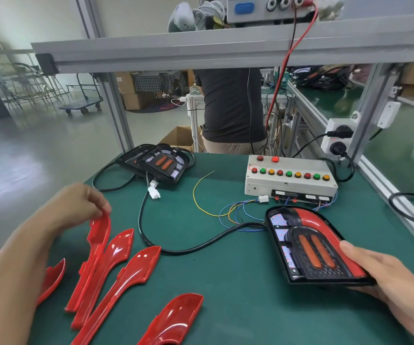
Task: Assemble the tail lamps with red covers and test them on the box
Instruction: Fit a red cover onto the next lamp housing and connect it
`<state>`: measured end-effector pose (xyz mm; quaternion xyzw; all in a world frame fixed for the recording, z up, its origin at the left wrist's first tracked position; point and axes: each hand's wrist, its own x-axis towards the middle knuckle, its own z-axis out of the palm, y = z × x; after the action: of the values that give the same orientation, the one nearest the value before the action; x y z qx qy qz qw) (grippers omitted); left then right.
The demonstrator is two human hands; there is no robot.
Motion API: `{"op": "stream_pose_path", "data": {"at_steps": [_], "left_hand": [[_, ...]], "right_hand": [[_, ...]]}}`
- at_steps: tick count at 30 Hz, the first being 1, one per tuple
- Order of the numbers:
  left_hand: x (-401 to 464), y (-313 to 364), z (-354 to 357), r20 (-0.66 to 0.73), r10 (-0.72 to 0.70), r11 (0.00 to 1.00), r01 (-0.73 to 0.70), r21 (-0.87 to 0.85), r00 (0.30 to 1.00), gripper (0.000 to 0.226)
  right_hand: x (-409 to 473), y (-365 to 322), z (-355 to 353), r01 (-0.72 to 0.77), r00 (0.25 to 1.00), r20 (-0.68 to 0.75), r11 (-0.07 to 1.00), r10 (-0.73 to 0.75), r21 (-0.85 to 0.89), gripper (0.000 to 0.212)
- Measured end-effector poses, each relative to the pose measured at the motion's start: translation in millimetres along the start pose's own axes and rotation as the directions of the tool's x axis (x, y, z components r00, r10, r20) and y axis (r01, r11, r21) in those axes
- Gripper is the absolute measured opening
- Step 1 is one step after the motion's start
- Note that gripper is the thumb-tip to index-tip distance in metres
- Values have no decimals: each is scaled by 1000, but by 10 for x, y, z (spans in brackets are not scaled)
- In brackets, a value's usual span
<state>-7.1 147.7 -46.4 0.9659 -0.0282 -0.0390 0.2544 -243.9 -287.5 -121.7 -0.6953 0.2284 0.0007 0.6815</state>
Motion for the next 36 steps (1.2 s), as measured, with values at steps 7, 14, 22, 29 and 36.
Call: {"op": "stream_pose_path", "data": {"at_steps": [7, 14, 22, 29, 36], "left_hand": [[81, 749, -64, -239, 99, 958, -158, -238, 966, 32], [-103, 1490, 375, -113, 313, 839, -331, -432, 943, 38], [-255, 1868, 786, -52, 423, 613, -328, -719, 905, 37], [-449, 2223, 1279, 21, 484, 211, -93, -973, 875, 23], [-493, 2370, 1480, 2, 530, 63, -37, -997, 848, 20]], "right_hand": [[-38, -56, 37, -25, 1000, -9, 1000, 25, -8, 39], [-24, -55, 55, -18, 999, -34, 1000, 18, -14, 41], [-63, -140, 82, 83, 937, -308, 961, -166, -264, 42], [-425, -451, 543, 386, 915, 28, 854, -402, -349, 48], [-506, -491, 549, 474, 880, 103, 847, -464, -239, 27]]}}
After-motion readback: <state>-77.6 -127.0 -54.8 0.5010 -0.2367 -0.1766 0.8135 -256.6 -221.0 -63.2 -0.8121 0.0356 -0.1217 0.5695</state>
